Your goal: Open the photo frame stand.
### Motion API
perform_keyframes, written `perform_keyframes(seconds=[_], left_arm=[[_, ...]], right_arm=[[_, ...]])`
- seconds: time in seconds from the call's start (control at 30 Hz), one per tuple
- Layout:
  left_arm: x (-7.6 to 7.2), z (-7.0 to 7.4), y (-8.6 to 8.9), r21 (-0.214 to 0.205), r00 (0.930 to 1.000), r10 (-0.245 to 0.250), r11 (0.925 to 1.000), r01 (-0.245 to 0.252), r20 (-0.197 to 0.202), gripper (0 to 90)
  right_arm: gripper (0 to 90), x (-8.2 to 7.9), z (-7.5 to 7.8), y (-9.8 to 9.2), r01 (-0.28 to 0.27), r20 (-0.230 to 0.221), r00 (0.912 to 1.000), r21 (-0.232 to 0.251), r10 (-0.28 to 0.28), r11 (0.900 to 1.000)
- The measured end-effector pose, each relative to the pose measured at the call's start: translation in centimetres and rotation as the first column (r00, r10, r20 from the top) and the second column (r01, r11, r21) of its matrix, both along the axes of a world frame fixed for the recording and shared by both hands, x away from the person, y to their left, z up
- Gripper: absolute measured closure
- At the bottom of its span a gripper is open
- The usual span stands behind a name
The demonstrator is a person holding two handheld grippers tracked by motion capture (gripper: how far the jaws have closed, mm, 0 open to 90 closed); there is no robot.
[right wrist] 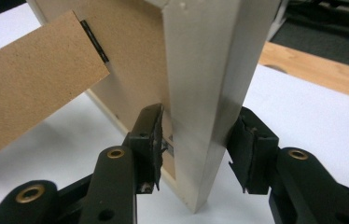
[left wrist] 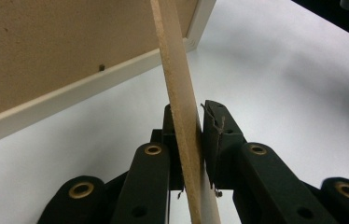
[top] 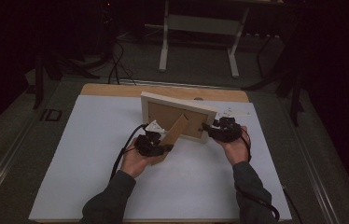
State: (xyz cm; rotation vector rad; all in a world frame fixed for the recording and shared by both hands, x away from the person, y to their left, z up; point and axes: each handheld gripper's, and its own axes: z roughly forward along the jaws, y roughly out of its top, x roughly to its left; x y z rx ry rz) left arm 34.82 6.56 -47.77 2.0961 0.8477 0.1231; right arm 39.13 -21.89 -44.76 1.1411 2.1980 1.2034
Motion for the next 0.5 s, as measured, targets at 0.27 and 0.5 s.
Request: perform_keyframes(seconds=[0.27, 0.5], left_arm=[[-0.7, 0.1, -0.3, -0.009, 0.9999, -0.014, 0.9999, 0.014, 0.005, 80.2], [-1.0, -0.3, -0.2, -0.006, 0.9998, -0.015, 0.9999, 0.015, 0.009, 80.4]], right_arm=[[51.8, 0.4, -0.9, -0.9, -0.019, -0.082, 0.9963, 0.093, 0.027, 0.9955], [51.0, 0.5, -1.8, -0.4, -0.026, -0.094, 0.9950, 0.060, 0.031, 0.9978]])
